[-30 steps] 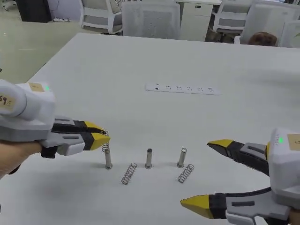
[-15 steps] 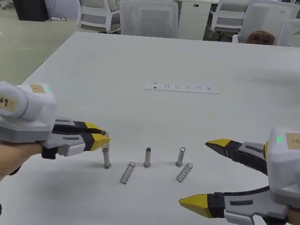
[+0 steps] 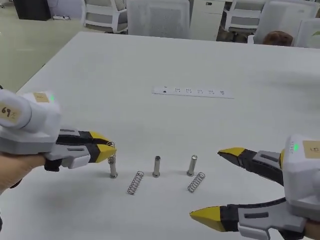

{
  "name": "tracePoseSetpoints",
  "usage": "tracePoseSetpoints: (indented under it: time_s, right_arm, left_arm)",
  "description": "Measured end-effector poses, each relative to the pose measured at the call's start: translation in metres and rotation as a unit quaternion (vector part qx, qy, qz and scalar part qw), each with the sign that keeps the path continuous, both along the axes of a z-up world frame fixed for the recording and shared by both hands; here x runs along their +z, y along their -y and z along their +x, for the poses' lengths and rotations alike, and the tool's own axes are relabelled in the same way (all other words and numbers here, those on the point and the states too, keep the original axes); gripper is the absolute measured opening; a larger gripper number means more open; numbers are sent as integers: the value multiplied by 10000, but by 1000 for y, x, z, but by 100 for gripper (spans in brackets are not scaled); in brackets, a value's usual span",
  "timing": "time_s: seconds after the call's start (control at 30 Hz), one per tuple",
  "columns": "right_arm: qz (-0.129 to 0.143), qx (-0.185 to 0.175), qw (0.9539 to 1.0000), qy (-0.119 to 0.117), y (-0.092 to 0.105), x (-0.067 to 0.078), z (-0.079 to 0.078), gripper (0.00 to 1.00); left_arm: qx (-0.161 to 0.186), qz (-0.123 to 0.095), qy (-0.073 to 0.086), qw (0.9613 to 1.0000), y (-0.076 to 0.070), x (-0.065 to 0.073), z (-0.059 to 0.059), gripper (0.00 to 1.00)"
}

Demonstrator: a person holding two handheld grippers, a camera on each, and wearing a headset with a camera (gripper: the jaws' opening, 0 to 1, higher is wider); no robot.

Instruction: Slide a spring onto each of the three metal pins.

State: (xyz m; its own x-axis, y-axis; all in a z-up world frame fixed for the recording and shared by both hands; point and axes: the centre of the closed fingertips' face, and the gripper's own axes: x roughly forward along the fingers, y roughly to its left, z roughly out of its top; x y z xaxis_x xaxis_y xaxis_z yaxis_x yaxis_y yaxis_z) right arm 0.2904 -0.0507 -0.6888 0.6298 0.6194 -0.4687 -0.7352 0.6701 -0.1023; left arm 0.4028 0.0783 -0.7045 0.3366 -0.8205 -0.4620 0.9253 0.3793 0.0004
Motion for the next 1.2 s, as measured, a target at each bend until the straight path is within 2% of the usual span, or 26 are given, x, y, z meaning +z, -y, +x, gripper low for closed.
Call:
tracePoseSetpoints:
  time_s: [0.43,0.6,1.0,1.2]
  right_arm:
    - [4,-20,10000,-28,1,-2,0,76]
    - [-7,-30,10000,-40,1,-2,0,76]
    - [-5,-31,10000,-56,1,-3,0,76]
    - [-4,-43,10000,-67,1,-3,0,76]
  left_arm:
    - [12,82,90,9999,0,-21,-1,3]
    - [38,96,56,9999,0,-28,-1,3]
    - [31,164,89,9998,0,-40,-1,3]
    - [34,140,129,9998,1,-40,-1,3]
